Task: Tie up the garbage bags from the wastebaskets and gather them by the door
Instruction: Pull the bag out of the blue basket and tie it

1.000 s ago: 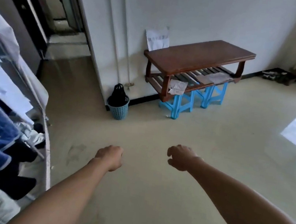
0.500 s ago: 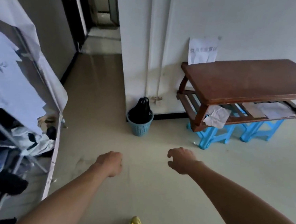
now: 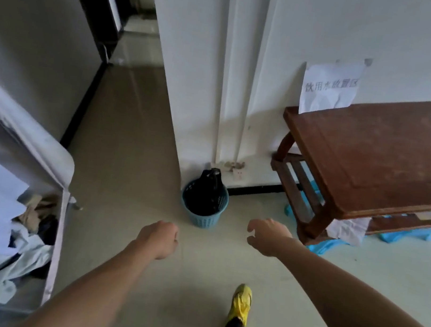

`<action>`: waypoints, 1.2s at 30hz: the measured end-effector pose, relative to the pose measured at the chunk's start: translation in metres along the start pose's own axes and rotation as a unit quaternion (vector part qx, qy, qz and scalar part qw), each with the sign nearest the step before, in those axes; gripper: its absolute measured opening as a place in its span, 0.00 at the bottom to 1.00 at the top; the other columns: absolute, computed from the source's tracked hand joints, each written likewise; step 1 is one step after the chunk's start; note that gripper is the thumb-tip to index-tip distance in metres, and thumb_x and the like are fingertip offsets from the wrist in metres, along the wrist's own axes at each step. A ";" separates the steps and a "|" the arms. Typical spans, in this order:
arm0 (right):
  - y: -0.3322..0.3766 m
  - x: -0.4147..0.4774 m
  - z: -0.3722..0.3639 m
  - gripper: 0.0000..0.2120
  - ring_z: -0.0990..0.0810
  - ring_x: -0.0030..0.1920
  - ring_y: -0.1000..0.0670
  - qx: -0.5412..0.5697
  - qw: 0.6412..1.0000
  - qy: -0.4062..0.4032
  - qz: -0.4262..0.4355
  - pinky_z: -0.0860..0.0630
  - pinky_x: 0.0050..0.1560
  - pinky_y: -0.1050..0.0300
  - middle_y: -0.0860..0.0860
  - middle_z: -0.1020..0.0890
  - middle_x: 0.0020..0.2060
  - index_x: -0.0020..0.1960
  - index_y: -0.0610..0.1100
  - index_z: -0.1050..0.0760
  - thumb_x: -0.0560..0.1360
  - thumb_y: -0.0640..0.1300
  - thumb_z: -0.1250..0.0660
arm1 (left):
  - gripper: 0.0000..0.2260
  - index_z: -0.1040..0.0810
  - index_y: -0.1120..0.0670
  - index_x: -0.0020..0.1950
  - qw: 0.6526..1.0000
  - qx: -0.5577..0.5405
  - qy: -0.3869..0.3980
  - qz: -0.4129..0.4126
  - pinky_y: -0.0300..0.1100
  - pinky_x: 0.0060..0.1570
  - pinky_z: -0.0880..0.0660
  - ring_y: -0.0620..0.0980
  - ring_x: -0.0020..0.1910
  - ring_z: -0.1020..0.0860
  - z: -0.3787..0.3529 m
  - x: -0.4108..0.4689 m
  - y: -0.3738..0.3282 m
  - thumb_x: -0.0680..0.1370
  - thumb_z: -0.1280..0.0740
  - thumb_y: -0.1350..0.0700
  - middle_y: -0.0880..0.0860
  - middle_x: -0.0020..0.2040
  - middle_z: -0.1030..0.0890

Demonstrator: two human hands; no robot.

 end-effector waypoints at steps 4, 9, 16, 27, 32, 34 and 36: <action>-0.015 0.111 0.019 0.18 0.24 0.62 0.46 0.000 1.000 0.023 0.018 0.27 0.58 0.54 0.49 0.22 0.62 0.67 0.50 0.28 0.78 0.51 0.39 | 0.07 0.24 0.53 0.46 0.999 -0.018 0.023 0.034 0.42 0.40 0.31 0.55 0.47 0.22 0.008 0.092 0.010 0.76 0.41 0.55 0.52 0.46 0.21; -0.039 0.257 0.043 0.17 0.24 0.62 0.44 0.009 0.998 0.065 0.012 0.26 0.59 0.52 0.48 0.22 0.62 0.65 0.48 0.27 0.78 0.50 0.39 | 0.06 0.26 0.50 0.43 0.994 -0.058 0.055 0.075 0.42 0.40 0.31 0.52 0.43 0.23 0.018 0.218 0.020 0.76 0.42 0.55 0.50 0.45 0.21; -0.051 0.386 0.040 0.18 0.23 0.61 0.44 0.030 0.994 0.101 -0.023 0.26 0.58 0.51 0.48 0.23 0.63 0.67 0.50 0.27 0.78 0.49 0.38 | 0.07 0.22 0.51 0.49 0.978 -0.150 0.099 0.105 0.41 0.42 0.27 0.52 0.45 0.21 -0.011 0.338 0.035 0.77 0.39 0.54 0.50 0.48 0.19; -0.044 0.611 -0.036 0.20 0.24 0.62 0.43 0.024 0.997 0.067 -0.008 0.27 0.60 0.50 0.46 0.23 0.65 0.71 0.47 0.32 0.79 0.44 0.39 | 0.10 0.24 0.53 0.58 0.967 -0.198 0.122 0.101 0.46 0.48 0.23 0.52 0.50 0.21 -0.132 0.537 0.078 0.78 0.38 0.55 0.53 0.54 0.19; -0.038 0.688 -0.093 0.23 0.22 0.58 0.41 0.015 0.995 0.068 0.073 0.23 0.57 0.44 0.45 0.25 0.62 0.71 0.52 0.32 0.77 0.44 0.35 | 0.27 0.41 0.47 0.75 0.966 -0.221 0.122 0.062 0.51 0.51 0.23 0.56 0.56 0.24 -0.193 0.619 0.069 0.77 0.36 0.57 0.56 0.64 0.30; -0.045 0.707 -0.113 0.17 0.22 0.56 0.40 0.023 0.995 0.064 0.075 0.24 0.53 0.48 0.44 0.23 0.58 0.67 0.50 0.26 0.78 0.46 0.36 | 0.34 0.47 0.44 0.77 0.965 -0.229 0.112 0.056 0.54 0.55 0.24 0.57 0.60 0.27 -0.212 0.647 0.062 0.76 0.33 0.55 0.56 0.65 0.33; -0.059 0.717 -0.127 0.12 0.22 0.50 0.41 0.070 0.995 0.049 0.040 0.30 0.45 0.55 0.45 0.22 0.48 0.61 0.44 0.21 0.79 0.45 0.36 | 0.34 0.45 0.44 0.76 0.959 -0.247 0.130 0.056 0.55 0.60 0.26 0.58 0.63 0.30 -0.231 0.662 0.053 0.75 0.31 0.52 0.57 0.65 0.34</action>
Point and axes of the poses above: each hand's wrist, its own x-axis towards the middle knuckle, its own z-axis out of the back of the hand, y = z × x, the point moved 4 cm from there along x, towards the middle knuckle
